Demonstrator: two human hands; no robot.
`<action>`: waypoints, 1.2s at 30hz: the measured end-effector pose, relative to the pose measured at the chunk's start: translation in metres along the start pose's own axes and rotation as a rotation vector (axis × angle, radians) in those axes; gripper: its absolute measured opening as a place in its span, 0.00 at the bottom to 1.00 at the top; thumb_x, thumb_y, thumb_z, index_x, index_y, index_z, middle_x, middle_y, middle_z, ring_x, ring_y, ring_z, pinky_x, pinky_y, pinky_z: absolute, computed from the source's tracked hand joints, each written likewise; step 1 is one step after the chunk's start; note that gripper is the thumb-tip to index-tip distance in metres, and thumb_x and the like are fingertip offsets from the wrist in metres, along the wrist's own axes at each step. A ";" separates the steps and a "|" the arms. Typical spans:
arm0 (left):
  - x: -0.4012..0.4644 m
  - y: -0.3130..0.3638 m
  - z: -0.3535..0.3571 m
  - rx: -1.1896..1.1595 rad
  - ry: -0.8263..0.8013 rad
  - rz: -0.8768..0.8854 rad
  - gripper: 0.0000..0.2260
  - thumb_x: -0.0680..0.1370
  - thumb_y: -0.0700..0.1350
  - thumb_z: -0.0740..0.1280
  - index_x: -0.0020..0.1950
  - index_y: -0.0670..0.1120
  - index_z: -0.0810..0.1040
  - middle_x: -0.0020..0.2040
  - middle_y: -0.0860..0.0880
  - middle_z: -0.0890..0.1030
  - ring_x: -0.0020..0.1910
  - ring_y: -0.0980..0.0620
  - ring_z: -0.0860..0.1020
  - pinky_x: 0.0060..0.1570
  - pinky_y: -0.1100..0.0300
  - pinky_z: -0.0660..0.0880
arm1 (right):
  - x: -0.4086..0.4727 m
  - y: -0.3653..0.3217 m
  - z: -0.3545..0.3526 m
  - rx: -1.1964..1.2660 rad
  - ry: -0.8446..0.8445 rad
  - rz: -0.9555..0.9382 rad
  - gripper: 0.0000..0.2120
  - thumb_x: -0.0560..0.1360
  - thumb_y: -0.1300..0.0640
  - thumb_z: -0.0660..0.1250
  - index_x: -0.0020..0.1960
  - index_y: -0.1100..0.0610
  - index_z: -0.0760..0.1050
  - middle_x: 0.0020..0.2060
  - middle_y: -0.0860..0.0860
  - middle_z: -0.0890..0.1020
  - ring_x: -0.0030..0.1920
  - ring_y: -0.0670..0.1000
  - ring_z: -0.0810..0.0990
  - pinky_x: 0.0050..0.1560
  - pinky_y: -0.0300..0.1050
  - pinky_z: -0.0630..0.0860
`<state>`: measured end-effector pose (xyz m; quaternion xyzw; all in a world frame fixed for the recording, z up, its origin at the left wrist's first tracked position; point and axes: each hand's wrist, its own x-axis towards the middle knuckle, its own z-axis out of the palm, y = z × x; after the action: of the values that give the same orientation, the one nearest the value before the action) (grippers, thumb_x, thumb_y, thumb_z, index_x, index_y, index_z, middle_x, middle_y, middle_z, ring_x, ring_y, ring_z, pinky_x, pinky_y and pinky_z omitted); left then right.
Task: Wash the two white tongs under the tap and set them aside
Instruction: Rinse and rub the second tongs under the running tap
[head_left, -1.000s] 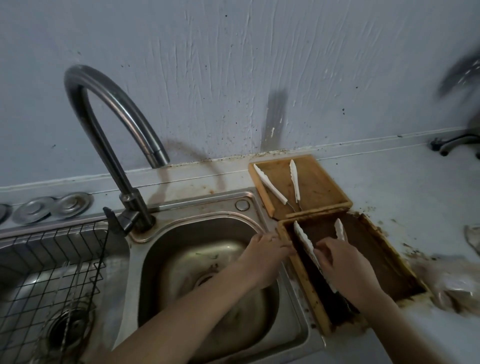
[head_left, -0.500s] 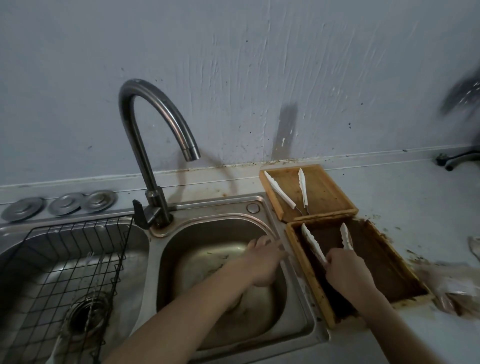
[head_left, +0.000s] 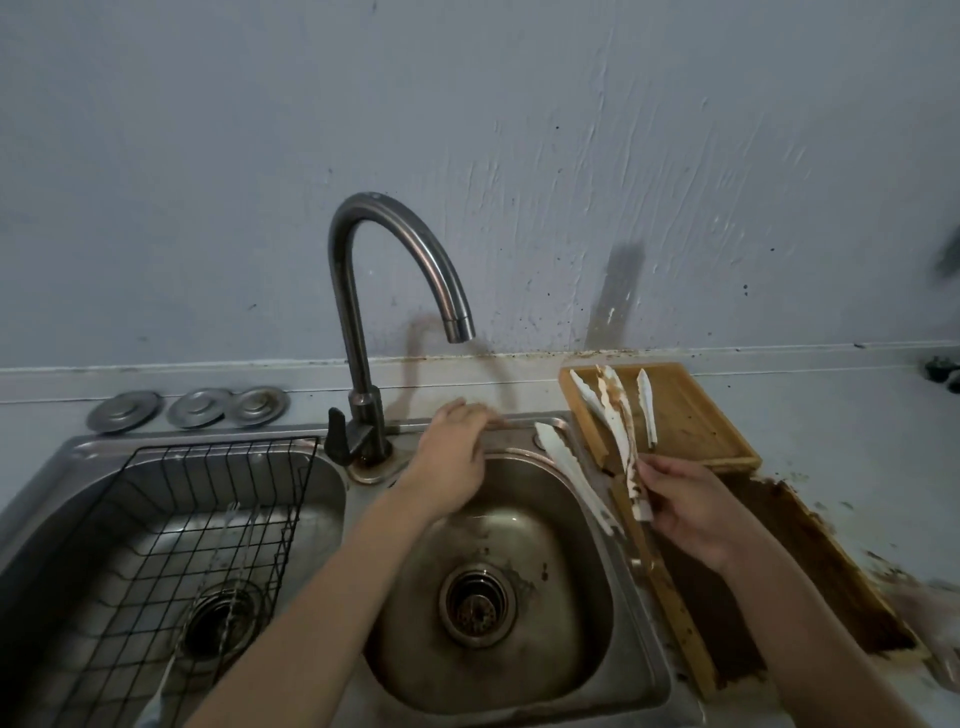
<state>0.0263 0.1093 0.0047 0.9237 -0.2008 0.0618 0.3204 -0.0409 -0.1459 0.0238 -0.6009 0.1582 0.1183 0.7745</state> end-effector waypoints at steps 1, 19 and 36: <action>-0.002 -0.006 -0.005 -0.021 0.056 -0.011 0.21 0.76 0.34 0.57 0.66 0.49 0.72 0.71 0.48 0.69 0.74 0.49 0.56 0.73 0.58 0.50 | 0.005 0.002 0.009 0.074 -0.050 0.045 0.09 0.77 0.64 0.59 0.50 0.64 0.78 0.33 0.55 0.82 0.32 0.51 0.82 0.32 0.44 0.80; -0.023 -0.116 -0.041 -0.090 0.481 -0.368 0.04 0.77 0.44 0.65 0.50 0.48 0.72 0.45 0.49 0.78 0.43 0.51 0.76 0.42 0.60 0.69 | 0.087 0.042 0.143 0.002 0.068 -0.130 0.02 0.77 0.65 0.63 0.46 0.63 0.74 0.42 0.58 0.82 0.40 0.53 0.83 0.37 0.47 0.82; -0.025 -0.126 -0.022 -0.141 0.620 -0.358 0.12 0.73 0.33 0.65 0.44 0.49 0.66 0.42 0.45 0.76 0.39 0.49 0.74 0.37 0.62 0.70 | 0.084 0.039 0.146 -0.072 0.044 -0.131 0.07 0.77 0.66 0.62 0.53 0.70 0.72 0.41 0.57 0.82 0.39 0.51 0.83 0.33 0.41 0.81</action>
<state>0.0555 0.2212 -0.0552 0.8573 0.0669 0.2677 0.4347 0.0368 0.0045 -0.0106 -0.6400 0.1311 0.0600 0.7547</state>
